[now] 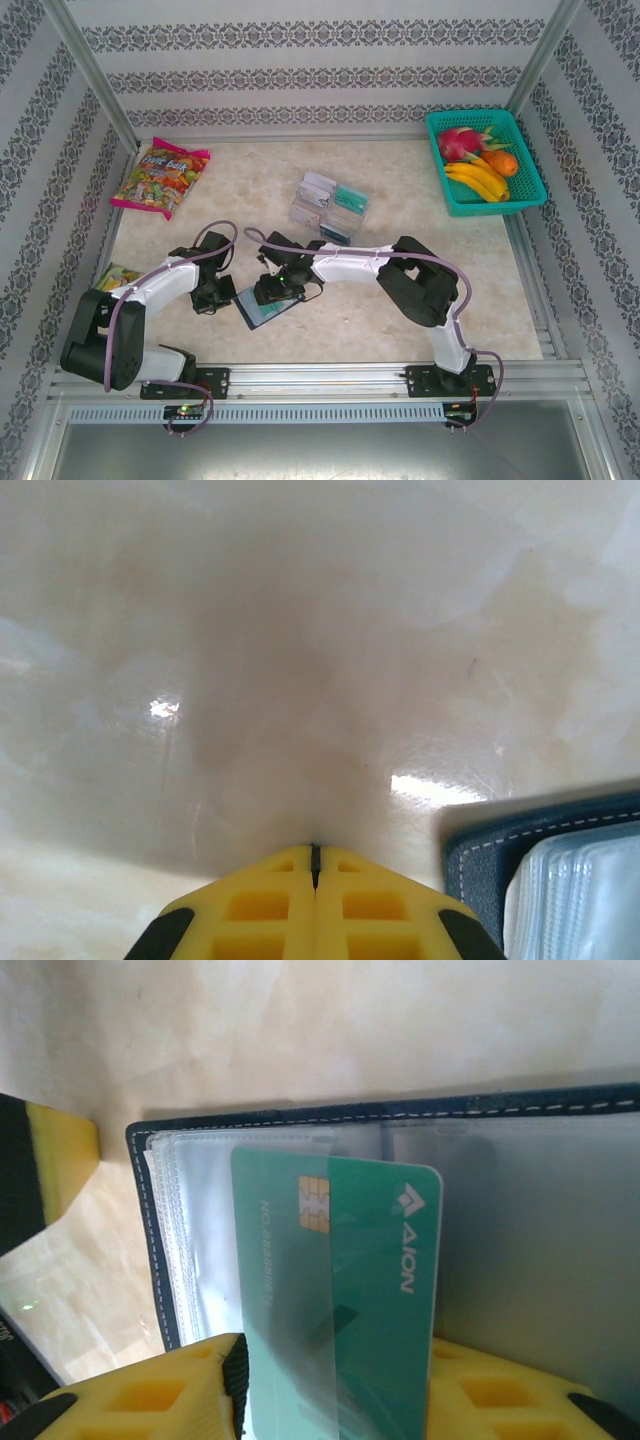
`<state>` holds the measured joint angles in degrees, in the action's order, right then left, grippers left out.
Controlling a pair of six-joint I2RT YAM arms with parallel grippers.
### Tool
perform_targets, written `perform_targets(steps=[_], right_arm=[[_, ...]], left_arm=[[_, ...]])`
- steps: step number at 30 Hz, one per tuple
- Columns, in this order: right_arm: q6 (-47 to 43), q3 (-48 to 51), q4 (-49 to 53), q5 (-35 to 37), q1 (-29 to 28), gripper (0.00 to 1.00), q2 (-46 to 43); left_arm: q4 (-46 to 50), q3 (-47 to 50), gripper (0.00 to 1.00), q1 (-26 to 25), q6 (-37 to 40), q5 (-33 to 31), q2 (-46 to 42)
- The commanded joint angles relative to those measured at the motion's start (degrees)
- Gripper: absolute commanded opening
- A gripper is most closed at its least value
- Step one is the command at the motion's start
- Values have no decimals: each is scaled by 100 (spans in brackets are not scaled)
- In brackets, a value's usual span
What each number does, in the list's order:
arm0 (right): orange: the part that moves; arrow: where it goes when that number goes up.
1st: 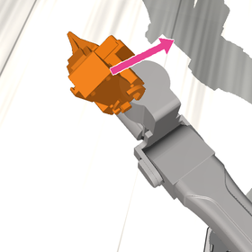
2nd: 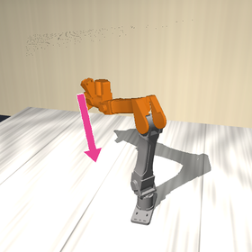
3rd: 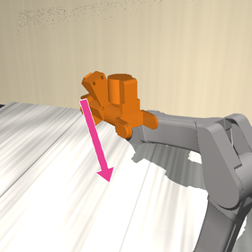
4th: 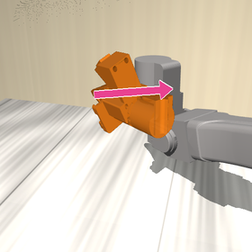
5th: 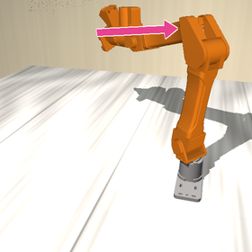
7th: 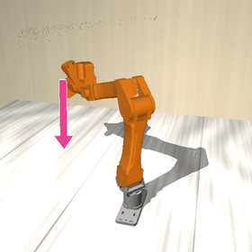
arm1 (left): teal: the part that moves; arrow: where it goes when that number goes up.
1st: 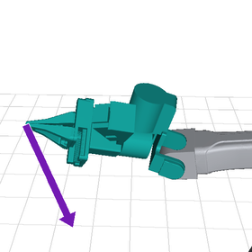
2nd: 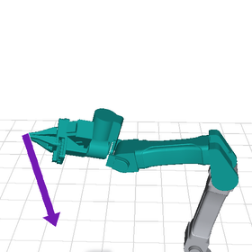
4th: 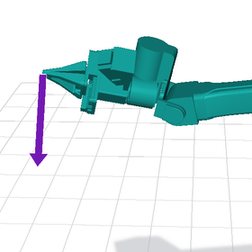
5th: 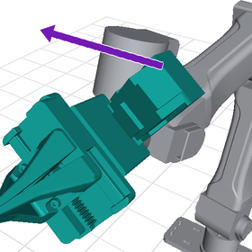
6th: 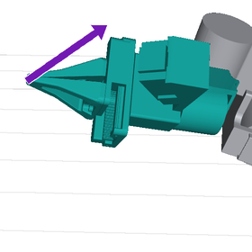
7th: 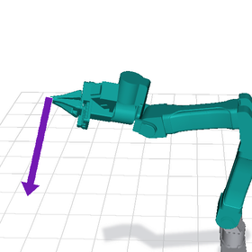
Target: Put the credit cards into the card holder
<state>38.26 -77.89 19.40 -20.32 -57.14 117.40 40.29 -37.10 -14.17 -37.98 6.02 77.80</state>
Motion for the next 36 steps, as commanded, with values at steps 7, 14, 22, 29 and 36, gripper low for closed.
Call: perform_targets(steps=[7, 14, 22, 29, 36], right_arm=[[-472, -388, 696, 519, -272, 50, 315], [-738, -493, 899, 1118, -459, 50, 407], [-865, -228, 579, 1530, -604, 45, 278], [-803, -95, 277, 1549, -604, 57, -70], [-902, -157, 140, 1838, -621, 65, -238]], left_arm=[[-381, 99, 3, 14, -17, 229, 333], [-384, 98, 3, 12, -4, 189, 350], [-420, 108, 2, 12, -26, 252, 369], [-500, 145, 2, 11, -91, 425, 297], [-492, 135, 2, 12, -87, 446, 291]])
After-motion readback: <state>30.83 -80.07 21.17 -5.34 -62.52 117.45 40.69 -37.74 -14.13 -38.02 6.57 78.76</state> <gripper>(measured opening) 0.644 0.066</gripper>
